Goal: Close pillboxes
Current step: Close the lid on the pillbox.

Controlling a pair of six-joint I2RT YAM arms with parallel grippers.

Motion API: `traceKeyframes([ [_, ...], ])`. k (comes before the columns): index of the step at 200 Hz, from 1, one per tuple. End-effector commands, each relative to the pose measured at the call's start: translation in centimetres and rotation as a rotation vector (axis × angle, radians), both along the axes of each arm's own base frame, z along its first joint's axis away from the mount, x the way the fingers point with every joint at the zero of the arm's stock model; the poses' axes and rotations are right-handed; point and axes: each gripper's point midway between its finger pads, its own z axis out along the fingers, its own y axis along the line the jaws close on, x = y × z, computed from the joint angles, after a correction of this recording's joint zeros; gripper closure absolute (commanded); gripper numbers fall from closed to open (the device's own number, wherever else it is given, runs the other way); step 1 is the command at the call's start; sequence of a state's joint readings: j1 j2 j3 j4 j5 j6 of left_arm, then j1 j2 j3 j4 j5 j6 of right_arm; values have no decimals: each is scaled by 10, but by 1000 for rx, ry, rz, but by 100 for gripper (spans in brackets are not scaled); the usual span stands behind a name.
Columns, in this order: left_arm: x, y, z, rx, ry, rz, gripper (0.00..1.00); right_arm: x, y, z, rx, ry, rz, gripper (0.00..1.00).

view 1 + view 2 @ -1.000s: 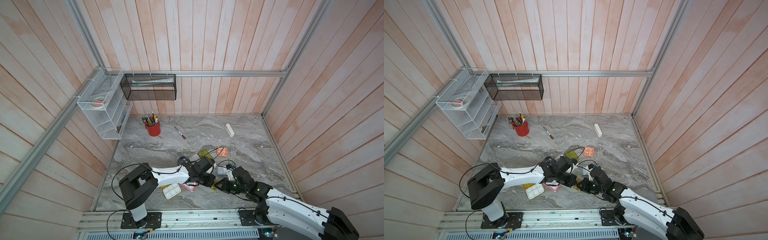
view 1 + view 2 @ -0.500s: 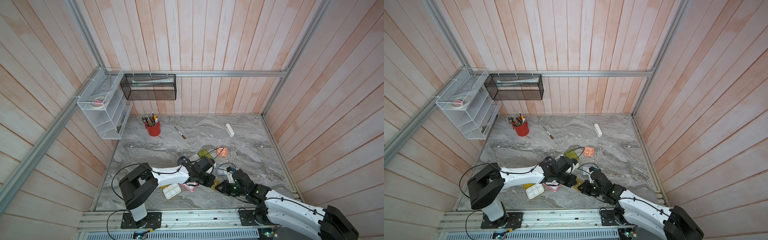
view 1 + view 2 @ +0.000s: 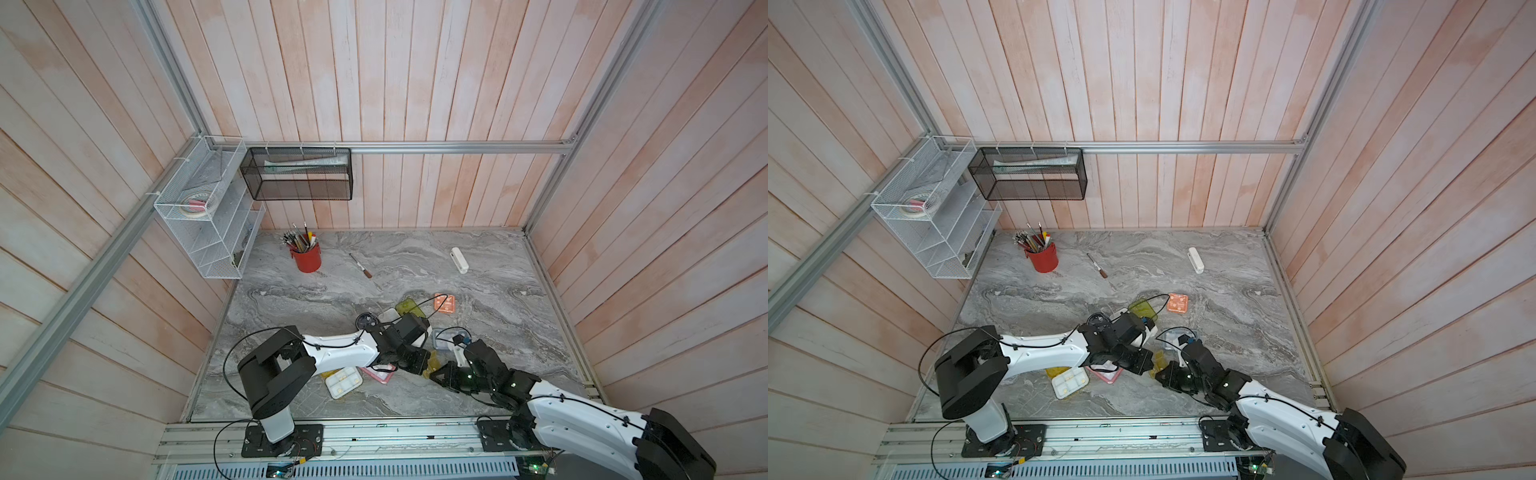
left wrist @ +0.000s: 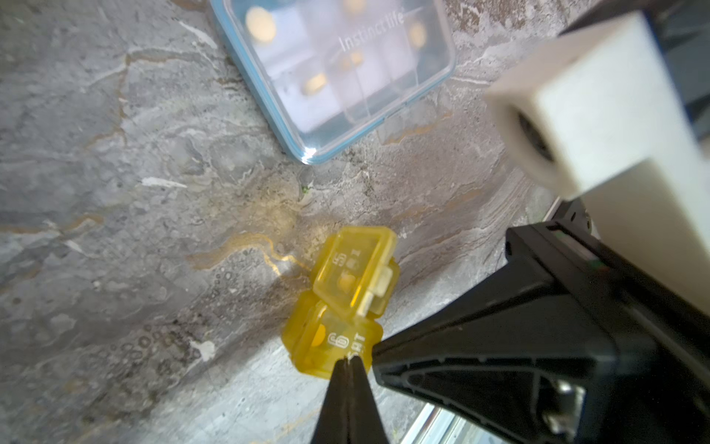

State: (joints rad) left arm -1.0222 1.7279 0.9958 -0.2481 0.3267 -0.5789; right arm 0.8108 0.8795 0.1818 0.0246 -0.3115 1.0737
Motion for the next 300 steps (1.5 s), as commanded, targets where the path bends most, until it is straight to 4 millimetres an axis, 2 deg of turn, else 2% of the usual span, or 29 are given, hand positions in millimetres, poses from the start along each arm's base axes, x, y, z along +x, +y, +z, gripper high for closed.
traceKeyframes([
  [1,3,-2,2,7,-26,-9,99,3,2,6,10,-17,-8,96],
  [93,5,4,-2,26,-35,2,99,15,10,17,7,-53,-7,96],
  [133,5,5,-4,28,-32,5,99,14,8,9,-11,-39,-10,96],
  [181,5,5,-3,26,-34,6,99,19,7,8,-21,-51,-23,96],
  [253,6,7,-7,33,-26,3,99,30,13,16,-22,-81,-18,96],
  [300,8,7,-7,37,-27,1,99,29,10,6,-38,-62,-14,96],
])
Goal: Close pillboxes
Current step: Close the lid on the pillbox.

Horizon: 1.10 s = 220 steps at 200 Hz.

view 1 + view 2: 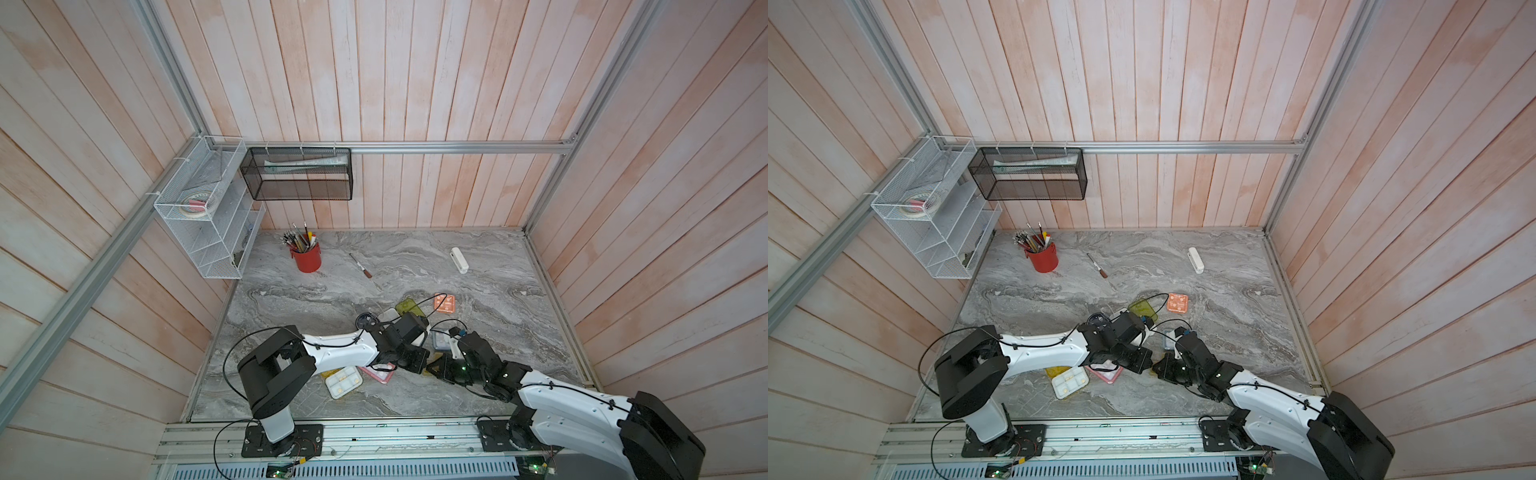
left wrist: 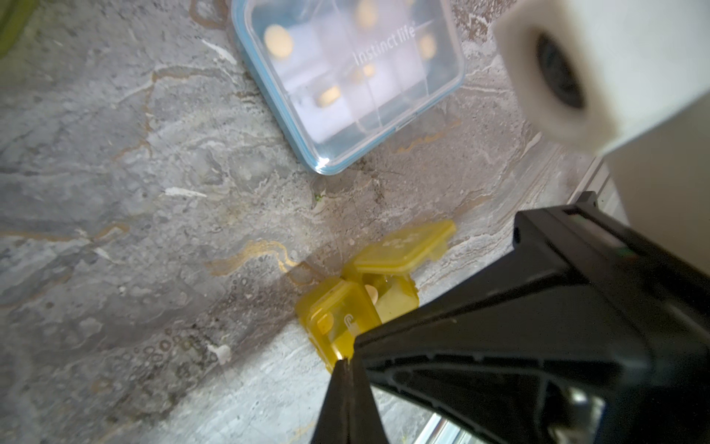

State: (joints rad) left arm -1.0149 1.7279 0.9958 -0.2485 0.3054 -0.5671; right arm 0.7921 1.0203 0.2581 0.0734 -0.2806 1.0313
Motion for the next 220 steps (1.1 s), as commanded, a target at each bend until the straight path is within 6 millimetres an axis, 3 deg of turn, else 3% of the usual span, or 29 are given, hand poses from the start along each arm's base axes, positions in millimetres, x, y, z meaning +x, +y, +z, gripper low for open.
traceKeyframes([
  [1,2,4,-6,26,-5,-8,99,6,1,2,-1,-28,0,96],
  [176,3,4,-6,33,-1,-16,99,-9,-19,-29,-22,-18,-17,96],
  [220,4,3,-5,28,-6,-11,99,-2,-9,-13,1,-49,10,97],
])
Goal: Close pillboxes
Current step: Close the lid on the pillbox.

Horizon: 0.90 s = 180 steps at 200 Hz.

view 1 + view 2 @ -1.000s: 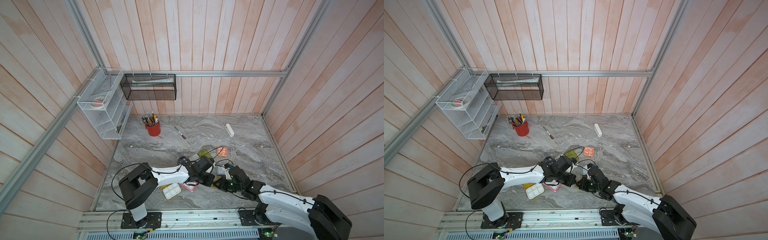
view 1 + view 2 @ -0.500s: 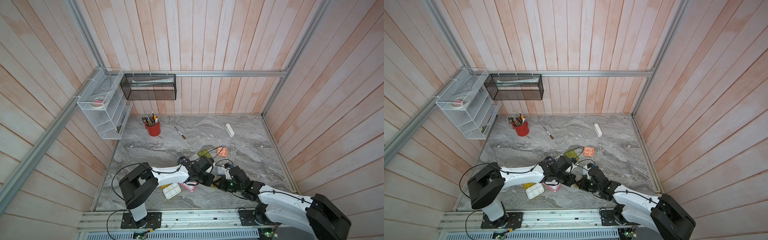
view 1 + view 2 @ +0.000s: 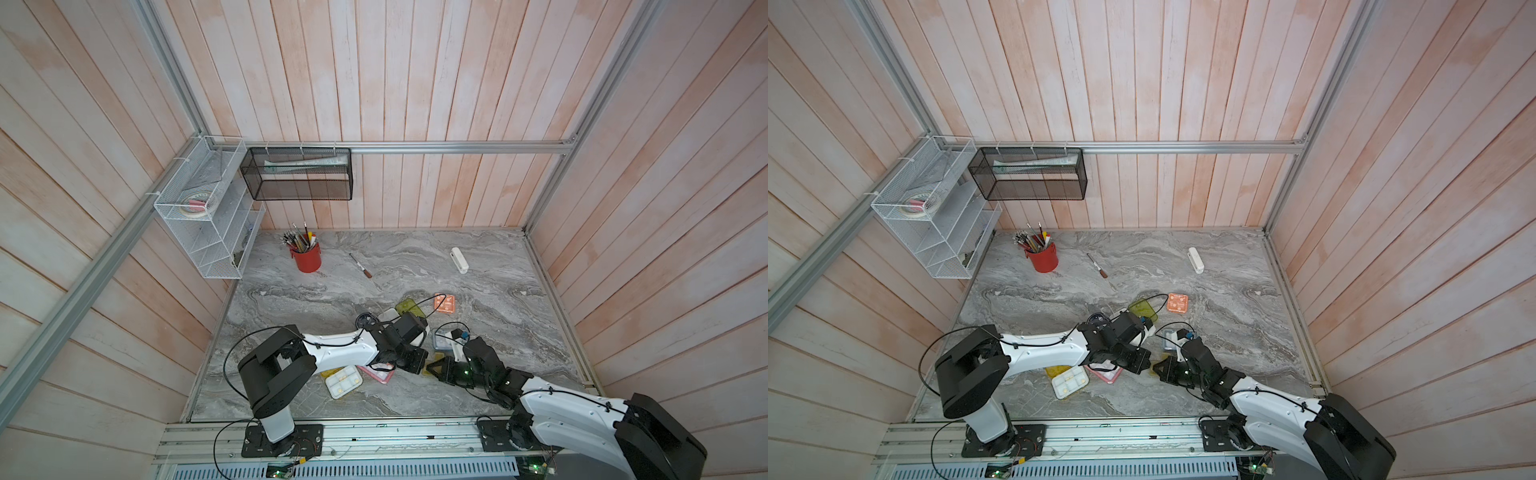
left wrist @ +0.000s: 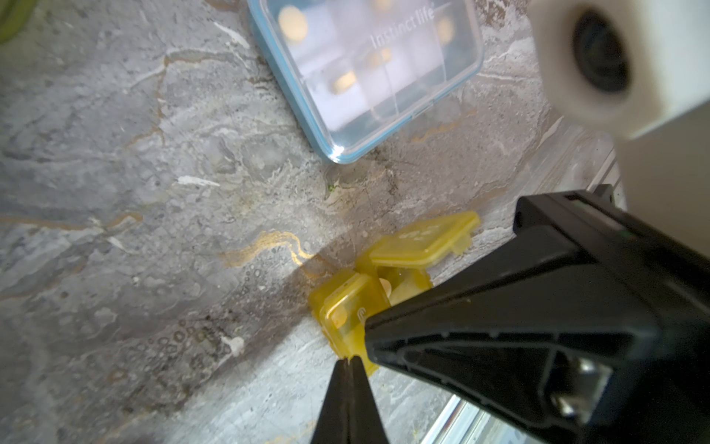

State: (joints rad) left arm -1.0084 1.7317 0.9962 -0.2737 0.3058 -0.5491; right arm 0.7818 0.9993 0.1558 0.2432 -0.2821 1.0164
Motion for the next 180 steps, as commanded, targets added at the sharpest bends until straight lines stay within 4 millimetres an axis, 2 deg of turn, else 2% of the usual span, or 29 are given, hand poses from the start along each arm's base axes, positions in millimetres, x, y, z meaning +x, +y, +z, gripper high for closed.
traceKeyframes([
  [1,4,-2,0,3,-11,-3,99,-3,-6,-8,-57,21,9,96],
  [61,9,-1,7,-6,-28,7,99,12,4,45,-6,-86,17,96],
  [92,9,-2,8,-13,-27,11,99,19,-2,68,-10,-143,-14,95],
  [137,8,-6,16,-54,-19,20,99,42,-44,65,-89,-115,-133,95],
  [158,7,-7,18,-69,-14,26,99,49,-54,63,-84,-106,-156,95],
  [180,5,-9,17,-80,-4,26,99,53,-57,60,-91,-103,-155,95],
])
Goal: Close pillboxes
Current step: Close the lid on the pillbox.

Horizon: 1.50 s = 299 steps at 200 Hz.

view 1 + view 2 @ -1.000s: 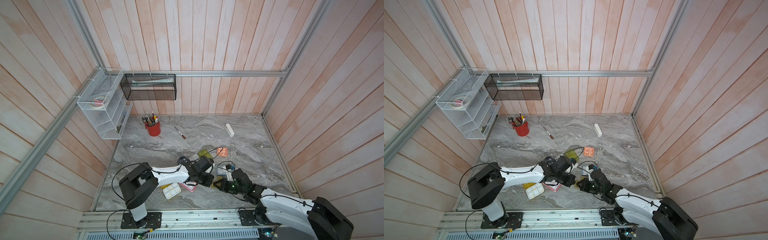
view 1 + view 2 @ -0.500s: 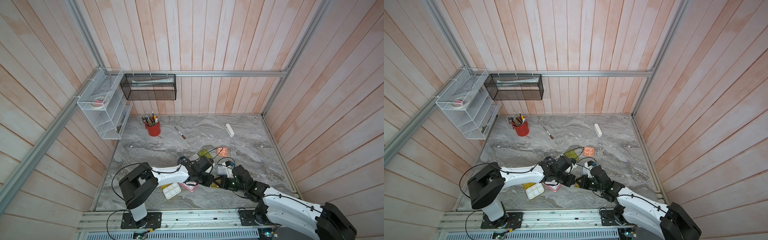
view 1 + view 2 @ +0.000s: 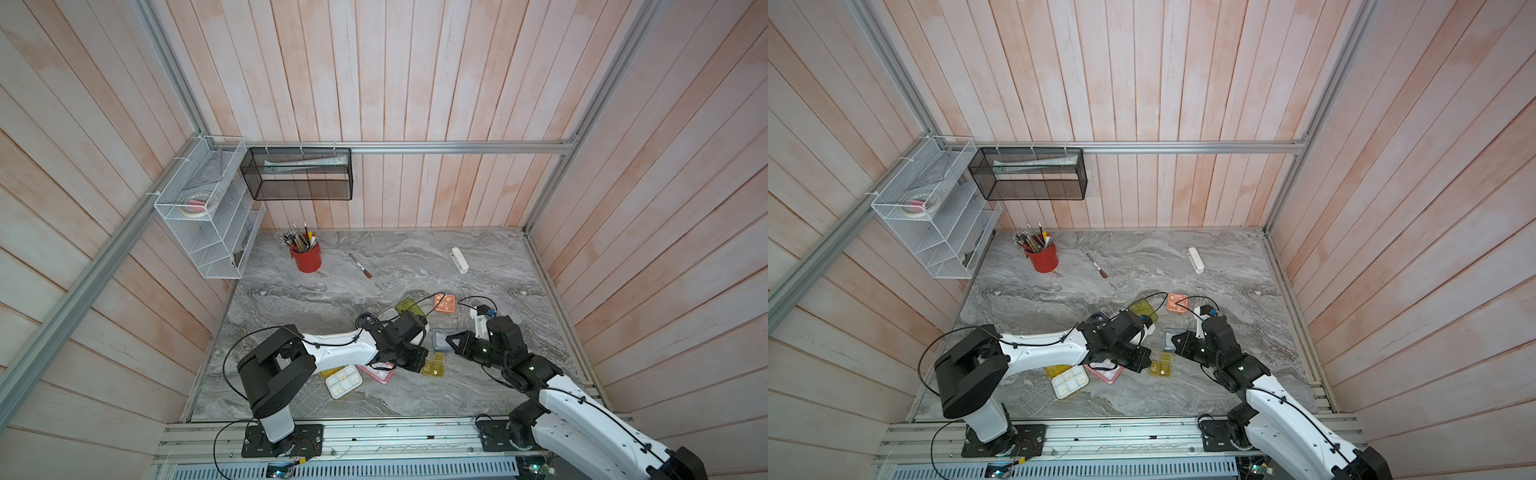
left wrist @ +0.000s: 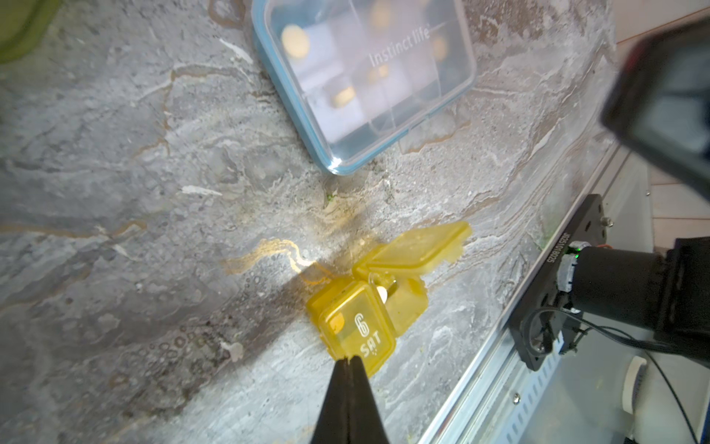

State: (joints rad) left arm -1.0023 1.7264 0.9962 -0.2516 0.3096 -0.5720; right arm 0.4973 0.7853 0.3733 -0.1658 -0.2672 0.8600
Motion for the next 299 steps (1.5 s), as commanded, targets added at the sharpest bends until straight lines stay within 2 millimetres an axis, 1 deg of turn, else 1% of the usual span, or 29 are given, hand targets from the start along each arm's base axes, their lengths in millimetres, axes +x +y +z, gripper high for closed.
traceKeyframes([
  [1,0,-7,12,-56,-6,3,99,-6,-2,-9,-27,31,45,95],
  [50,-3,-13,0,-62,24,-4,99,-5,-1,-21,-26,53,56,95],
  [68,-5,-16,-4,-57,34,-14,99,-5,-1,-22,-23,54,57,94],
  [132,-11,-15,-14,-39,56,-24,99,-4,4,-27,-10,65,88,95],
  [156,-12,-15,-18,-31,61,-25,99,-5,7,-32,0,79,98,95],
  [185,-12,-13,-23,-13,61,-28,99,-8,11,-39,13,102,126,95],
  [222,-12,-12,-24,-9,62,-31,99,-11,15,-39,46,109,135,95],
  [299,-12,-10,-24,-4,58,-27,100,-31,19,-43,98,158,184,95],
])
